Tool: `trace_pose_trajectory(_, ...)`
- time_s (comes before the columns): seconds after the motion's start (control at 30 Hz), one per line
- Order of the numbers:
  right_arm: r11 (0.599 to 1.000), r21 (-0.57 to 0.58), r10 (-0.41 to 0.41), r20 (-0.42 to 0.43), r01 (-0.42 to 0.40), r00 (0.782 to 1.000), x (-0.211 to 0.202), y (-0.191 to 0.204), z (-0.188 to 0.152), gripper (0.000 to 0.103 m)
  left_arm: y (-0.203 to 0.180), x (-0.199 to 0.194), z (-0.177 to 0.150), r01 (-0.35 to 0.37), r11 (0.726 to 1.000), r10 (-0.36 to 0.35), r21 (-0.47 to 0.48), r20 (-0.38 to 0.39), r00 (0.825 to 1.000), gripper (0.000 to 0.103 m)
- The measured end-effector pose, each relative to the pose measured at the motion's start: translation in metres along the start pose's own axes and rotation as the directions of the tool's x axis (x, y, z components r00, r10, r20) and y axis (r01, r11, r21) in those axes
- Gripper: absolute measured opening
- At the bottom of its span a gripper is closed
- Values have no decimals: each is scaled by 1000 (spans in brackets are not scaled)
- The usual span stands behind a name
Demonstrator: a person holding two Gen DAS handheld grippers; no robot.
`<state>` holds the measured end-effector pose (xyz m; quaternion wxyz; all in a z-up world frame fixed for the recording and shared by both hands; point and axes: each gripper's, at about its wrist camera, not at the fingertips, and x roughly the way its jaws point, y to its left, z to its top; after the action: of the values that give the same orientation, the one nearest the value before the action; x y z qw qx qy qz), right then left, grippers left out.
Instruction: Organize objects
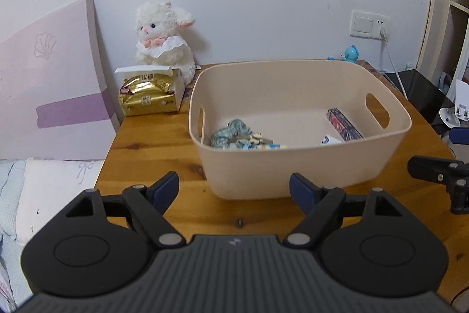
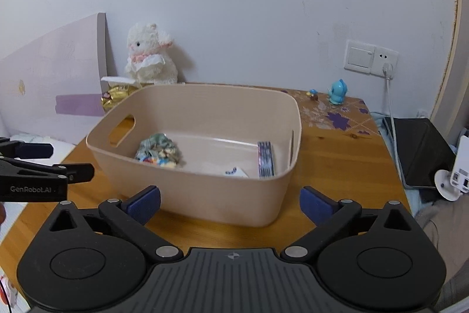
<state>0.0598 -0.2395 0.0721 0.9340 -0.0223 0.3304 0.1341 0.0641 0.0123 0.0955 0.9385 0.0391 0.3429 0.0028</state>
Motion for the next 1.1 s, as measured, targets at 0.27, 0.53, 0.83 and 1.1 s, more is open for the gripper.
trace_pose_trajectory(0.27,1000,-20,7,-6,-7,1000,-24,3,-11,103,3,-15,-26,51,997,-51,-63,-7,999,84)
trace_pose_trajectory(0.53,1000,13,25,-30,-25,999,-30,8,-25,102,3,-29,-37,28,998,-28,-51,7,1000,84)
trace_pose_trajectory(0.83,1000,-5,21,-24,-21,999,-41,14,-29,102,10,-37,-45,39,996,-39,-85,0,999,84)
trace_pose_trajectory(1.1,1000,-3,14,-26,-14,1000,-39,13,-29,102,15,-36,-48,29,996,-30,-90,-14,999,84)
